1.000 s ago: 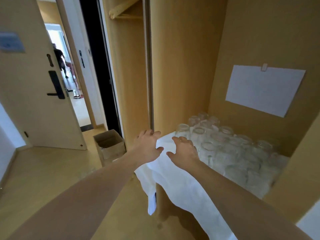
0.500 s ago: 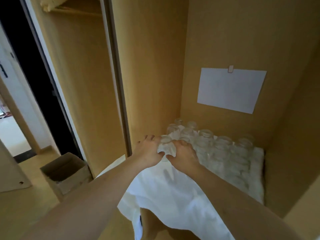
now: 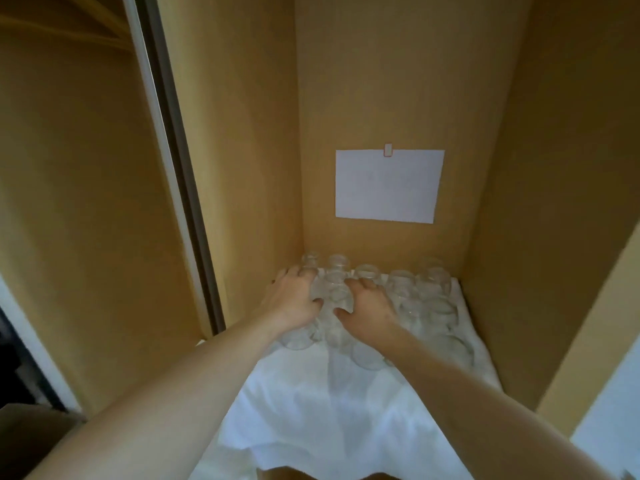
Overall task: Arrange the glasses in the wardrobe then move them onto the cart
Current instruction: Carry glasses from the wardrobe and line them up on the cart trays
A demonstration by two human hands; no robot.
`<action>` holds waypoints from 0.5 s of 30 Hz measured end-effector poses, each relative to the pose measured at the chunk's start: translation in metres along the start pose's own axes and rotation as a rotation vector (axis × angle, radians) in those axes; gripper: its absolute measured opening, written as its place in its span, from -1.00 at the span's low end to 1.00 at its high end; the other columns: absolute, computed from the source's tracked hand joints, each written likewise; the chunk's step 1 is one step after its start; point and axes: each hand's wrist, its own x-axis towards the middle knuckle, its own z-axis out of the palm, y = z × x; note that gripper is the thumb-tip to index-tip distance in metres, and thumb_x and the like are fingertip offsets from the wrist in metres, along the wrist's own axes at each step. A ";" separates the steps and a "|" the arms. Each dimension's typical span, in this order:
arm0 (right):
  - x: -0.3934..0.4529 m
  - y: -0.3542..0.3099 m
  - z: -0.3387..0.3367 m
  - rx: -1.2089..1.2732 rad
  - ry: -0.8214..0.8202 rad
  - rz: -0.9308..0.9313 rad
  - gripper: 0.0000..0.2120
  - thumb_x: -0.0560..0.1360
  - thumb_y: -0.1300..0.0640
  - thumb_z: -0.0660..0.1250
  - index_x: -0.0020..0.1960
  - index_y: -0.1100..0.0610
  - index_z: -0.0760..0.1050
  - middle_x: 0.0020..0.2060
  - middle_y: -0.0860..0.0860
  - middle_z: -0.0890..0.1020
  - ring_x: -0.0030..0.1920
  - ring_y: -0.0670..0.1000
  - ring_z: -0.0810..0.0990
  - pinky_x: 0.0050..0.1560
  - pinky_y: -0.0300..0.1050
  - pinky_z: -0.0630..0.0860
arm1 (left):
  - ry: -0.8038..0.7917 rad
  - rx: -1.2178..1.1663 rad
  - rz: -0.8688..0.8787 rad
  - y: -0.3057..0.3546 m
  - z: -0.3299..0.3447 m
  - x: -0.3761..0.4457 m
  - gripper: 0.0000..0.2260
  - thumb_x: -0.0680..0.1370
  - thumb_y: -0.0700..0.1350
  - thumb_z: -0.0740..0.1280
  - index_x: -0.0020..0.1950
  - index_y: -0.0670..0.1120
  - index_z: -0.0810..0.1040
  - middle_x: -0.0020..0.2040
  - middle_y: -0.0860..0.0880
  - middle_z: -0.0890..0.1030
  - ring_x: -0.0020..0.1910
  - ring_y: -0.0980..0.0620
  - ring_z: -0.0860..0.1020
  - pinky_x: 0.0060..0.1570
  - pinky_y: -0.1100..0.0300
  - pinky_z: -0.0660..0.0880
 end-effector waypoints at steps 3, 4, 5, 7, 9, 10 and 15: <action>-0.008 0.007 -0.004 -0.022 0.018 0.078 -0.34 0.55 -0.16 0.33 0.56 0.02 0.25 0.49 0.09 0.37 0.46 0.20 0.34 0.40 0.10 0.38 | -0.041 -0.017 0.068 0.007 0.004 0.012 -0.43 0.52 0.14 0.33 0.51 0.04 0.35 0.50 -0.09 0.38 0.49 -0.17 0.28 0.40 -0.08 0.35; -0.010 0.011 -0.005 -0.037 0.021 0.100 -0.34 0.55 -0.16 0.33 0.57 0.02 0.25 0.49 0.09 0.37 0.45 0.20 0.34 0.39 0.10 0.39 | -0.050 -0.012 0.096 0.011 0.005 0.015 -0.42 0.52 0.15 0.33 0.52 0.04 0.35 0.51 -0.09 0.37 0.52 -0.17 0.26 0.43 -0.09 0.32; -0.012 0.015 -0.007 -0.050 0.025 0.122 -0.35 0.56 -0.16 0.32 0.57 0.02 0.24 0.48 0.09 0.37 0.44 0.20 0.34 0.38 0.10 0.39 | -0.051 -0.016 0.120 0.015 0.007 0.018 -0.41 0.51 0.15 0.33 0.53 0.04 0.34 0.51 -0.09 0.37 0.53 -0.18 0.24 0.45 -0.08 0.30; -0.015 0.024 -0.010 -0.059 0.029 0.172 -0.35 0.56 -0.16 0.32 0.56 0.02 0.24 0.48 0.08 0.36 0.44 0.19 0.35 0.38 0.09 0.40 | -0.043 -0.038 0.166 0.025 0.011 0.025 -0.39 0.51 0.14 0.35 0.54 0.03 0.33 0.51 -0.10 0.38 0.51 -0.19 0.27 0.45 -0.04 0.29; -0.015 0.034 -0.015 -0.073 0.025 0.220 -0.35 0.57 -0.17 0.31 0.57 0.01 0.23 0.48 0.08 0.36 0.44 0.20 0.34 0.39 0.09 0.38 | -0.059 -0.047 0.217 0.034 0.017 0.034 -0.38 0.53 0.12 0.36 0.56 0.02 0.32 0.51 -0.10 0.36 0.51 -0.18 0.27 0.44 -0.01 0.28; -0.013 0.040 -0.017 -0.081 0.025 0.237 -0.35 0.57 -0.18 0.31 0.56 0.01 0.23 0.47 0.08 0.36 0.44 0.20 0.34 0.39 0.09 0.38 | -0.075 -0.053 0.233 0.039 0.019 0.040 -0.39 0.54 0.11 0.36 0.56 0.02 0.31 0.52 -0.11 0.35 0.51 -0.18 0.25 0.44 0.00 0.28; 0.013 0.067 -0.026 -0.089 0.092 0.266 -0.38 0.55 -0.16 0.33 0.54 0.02 0.29 0.44 0.07 0.41 0.41 0.18 0.39 0.32 0.05 0.43 | -0.085 -0.070 0.283 0.060 0.031 0.078 -0.41 0.56 0.13 0.34 0.56 0.02 0.30 0.49 -0.10 0.36 0.50 -0.17 0.26 0.43 -0.04 0.31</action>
